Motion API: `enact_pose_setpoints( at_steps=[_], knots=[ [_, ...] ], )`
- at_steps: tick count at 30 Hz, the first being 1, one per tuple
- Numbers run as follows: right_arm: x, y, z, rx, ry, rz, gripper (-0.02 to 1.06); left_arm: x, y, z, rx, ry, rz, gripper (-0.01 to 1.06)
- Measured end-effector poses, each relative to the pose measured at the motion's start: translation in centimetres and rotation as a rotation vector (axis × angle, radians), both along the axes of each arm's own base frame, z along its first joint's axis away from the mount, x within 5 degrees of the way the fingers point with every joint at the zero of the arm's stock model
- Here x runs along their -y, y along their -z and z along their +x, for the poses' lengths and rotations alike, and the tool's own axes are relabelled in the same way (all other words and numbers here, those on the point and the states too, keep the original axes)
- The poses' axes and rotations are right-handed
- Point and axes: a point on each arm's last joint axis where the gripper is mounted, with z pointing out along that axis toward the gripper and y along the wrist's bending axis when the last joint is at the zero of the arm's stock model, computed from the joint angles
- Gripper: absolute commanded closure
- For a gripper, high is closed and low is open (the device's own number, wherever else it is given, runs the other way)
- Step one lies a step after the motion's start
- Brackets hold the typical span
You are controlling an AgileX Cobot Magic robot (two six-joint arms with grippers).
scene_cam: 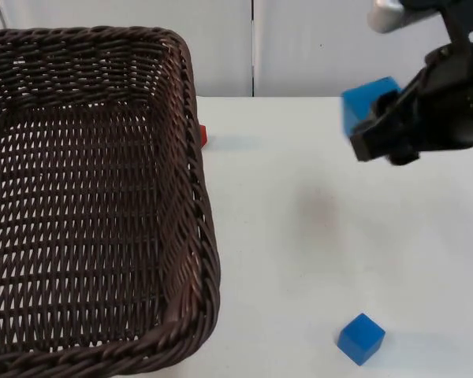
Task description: Pick up the basket with the left hand and place the largest block into the basket with the right hand.
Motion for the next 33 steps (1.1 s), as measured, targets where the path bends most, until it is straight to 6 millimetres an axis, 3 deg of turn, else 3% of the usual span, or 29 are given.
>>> enact_pose_setpoints(
  at_steps=[9,18,23,33],
  knots=[
    [-1.5,-2.5,-1.6,-0.013,-0.170,0.205,1.05,0.0,0.0,0.0,0.000,0.000,0.000,0.99],
    [-1.2,-5.7,-3.0,0.067,-0.260,0.261,1.05,0.0,0.0,0.1,0.005,-0.004,0.003,0.99],
    [-2.1,-7.8,-3.6,0.073,-0.366,0.326,1.05,0.0,0.0,0.1,0.005,-0.005,0.002,0.99],
    [-3.5,-11.2,-3.6,0.047,-0.587,0.202,1.05,0.0,0.0,0.1,0.003,-0.008,0.001,0.99]
  ],
)
